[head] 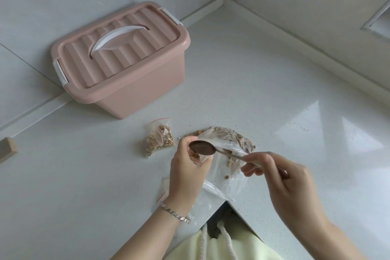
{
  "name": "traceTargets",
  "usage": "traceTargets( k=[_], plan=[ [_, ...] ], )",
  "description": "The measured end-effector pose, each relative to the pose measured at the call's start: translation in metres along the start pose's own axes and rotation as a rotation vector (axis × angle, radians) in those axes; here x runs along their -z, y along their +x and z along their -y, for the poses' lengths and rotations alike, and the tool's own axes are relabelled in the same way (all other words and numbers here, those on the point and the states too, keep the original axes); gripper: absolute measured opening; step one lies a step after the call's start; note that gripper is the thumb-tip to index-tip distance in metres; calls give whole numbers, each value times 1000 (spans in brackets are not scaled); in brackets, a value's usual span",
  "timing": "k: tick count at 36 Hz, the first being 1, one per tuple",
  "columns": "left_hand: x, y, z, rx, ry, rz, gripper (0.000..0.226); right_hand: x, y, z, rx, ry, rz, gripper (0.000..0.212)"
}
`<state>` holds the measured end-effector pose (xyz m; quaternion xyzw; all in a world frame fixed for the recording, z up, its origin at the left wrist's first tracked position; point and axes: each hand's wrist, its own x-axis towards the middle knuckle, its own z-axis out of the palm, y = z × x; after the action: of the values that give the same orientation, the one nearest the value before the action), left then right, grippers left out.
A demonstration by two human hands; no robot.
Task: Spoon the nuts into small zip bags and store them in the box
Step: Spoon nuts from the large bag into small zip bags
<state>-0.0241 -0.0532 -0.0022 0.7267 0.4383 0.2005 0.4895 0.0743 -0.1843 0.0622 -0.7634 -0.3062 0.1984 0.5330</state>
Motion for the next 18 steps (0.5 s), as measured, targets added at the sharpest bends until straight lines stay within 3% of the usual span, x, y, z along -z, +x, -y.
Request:
traceTargets(
  k=[4, 9, 13, 18],
  plan=[
    [2, 0, 4, 3, 18, -10, 37, 4, -2, -2, 56, -13, -76, 40],
    [9, 0, 8, 15, -8, -110, 38, 6, 3, -24, -149, 102, -168, 50],
    [17, 2, 10, 12, -15, -187, 39, -2, 3, -67, -347, 82, -133, 38],
    [24, 3, 10, 15, -22, -205, 39, -20, 2, -99, -407, 78, -108, 27]
  ],
)
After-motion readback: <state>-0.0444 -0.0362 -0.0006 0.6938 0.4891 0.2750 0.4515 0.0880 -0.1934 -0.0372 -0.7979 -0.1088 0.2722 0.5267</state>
